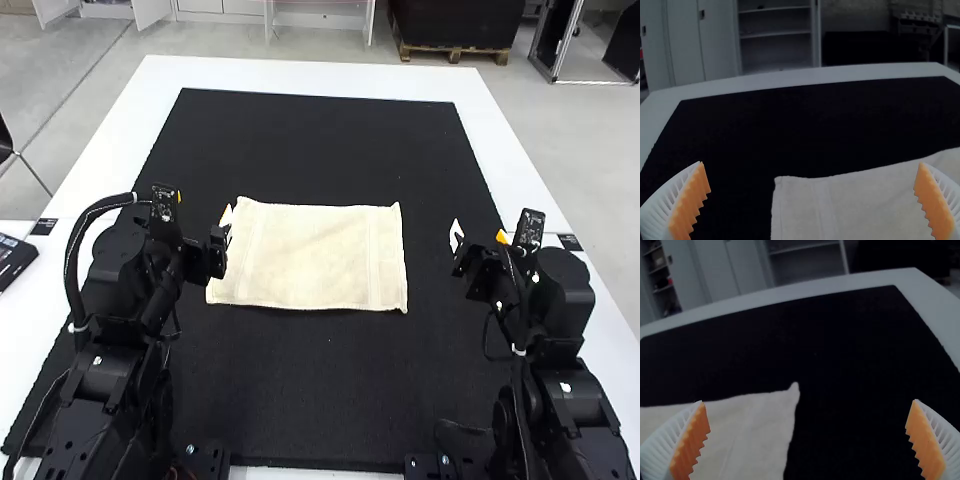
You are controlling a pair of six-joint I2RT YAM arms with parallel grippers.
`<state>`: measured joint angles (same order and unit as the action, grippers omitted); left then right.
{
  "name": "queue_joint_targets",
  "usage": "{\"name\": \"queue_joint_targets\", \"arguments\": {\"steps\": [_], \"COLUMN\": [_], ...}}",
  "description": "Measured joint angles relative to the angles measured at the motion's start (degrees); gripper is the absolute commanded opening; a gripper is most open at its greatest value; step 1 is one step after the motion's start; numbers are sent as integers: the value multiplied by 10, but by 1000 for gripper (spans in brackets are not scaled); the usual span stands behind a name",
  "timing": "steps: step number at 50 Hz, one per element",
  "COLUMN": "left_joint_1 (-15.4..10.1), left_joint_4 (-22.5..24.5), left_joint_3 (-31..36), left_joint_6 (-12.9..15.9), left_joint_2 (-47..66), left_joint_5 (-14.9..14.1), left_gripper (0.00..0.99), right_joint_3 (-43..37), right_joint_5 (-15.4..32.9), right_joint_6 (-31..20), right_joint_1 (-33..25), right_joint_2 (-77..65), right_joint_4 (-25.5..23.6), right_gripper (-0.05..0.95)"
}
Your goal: Fold the towel.
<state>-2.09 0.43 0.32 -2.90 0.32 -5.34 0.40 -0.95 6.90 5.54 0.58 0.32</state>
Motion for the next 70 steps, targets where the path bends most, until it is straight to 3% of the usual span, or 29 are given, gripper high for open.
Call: {"name": "queue_joint_targets", "arguments": {"steps": [65, 70], "left_joint_1": [3, 3], "left_joint_4": [2, 17], "left_joint_3": [0, 0], "left_joint_6": [18, 22], "left_joint_2": [0, 0], "left_joint_5": [0, 0], "left_gripper": [962, 962], "right_joint_3": [0, 0], "right_joint_5": [0, -2], "right_joint_6": [11, 10], "right_joint_1": [0, 0], "right_joint_2": [0, 0], "right_joint_4": [0, 5], "right_gripper": [910, 910]}}
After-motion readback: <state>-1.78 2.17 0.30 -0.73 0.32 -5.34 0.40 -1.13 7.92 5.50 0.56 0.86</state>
